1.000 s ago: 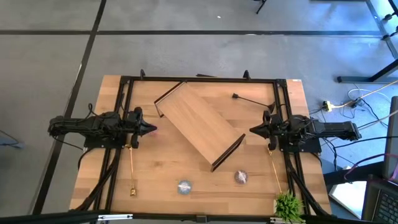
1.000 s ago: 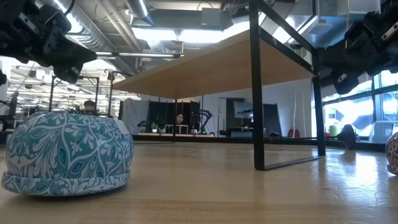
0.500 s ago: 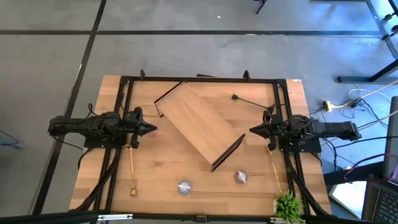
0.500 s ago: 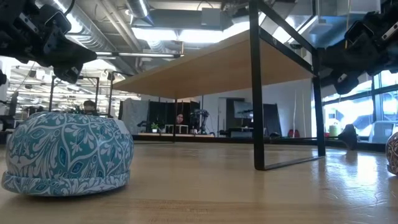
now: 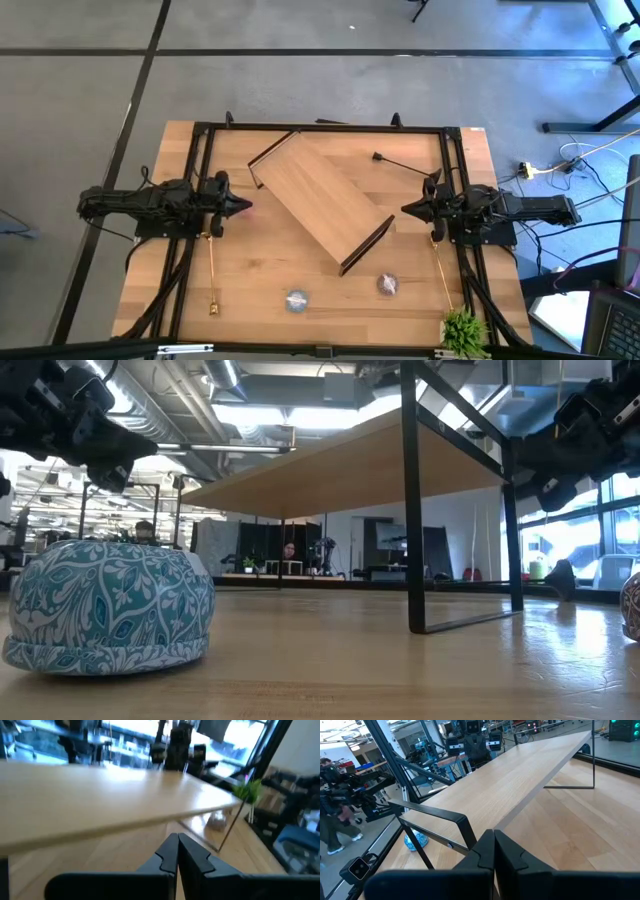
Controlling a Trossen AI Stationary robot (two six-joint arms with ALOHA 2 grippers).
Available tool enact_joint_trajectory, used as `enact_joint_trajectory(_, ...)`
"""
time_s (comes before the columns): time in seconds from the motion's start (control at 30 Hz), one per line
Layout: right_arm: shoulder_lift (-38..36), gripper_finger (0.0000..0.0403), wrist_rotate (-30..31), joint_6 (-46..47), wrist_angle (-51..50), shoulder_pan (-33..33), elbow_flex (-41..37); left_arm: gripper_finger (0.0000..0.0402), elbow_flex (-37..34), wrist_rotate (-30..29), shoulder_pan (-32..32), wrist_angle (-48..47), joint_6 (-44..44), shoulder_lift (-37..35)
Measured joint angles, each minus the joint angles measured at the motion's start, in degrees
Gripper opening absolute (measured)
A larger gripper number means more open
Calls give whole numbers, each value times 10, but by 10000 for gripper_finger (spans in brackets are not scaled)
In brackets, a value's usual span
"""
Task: Pick & Place candle stick holders
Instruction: Adjust the shelf
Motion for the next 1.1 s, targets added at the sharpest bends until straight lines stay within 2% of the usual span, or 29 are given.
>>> enact_joint_trajectory(0.13,0,0,0,0,0,0,0,4,0,-4,0,109,-85,0)
enact_joint_trajectory(0.3,0,0,0,0,0,0,0,4,0,-50,0,257,-211,0)
enact_joint_trajectory(0.4,0,0,0,0,0,0,0,4,0,-64,0,314,-294,0)
enact_joint_trajectory(0.8,0,0,0,0,0,0,0,4,0,-70,0,352,-407,0)
enact_joint_trajectory(1.1,0,0,0,0,0,0,0,4,1,-54,0,391,-430,0)
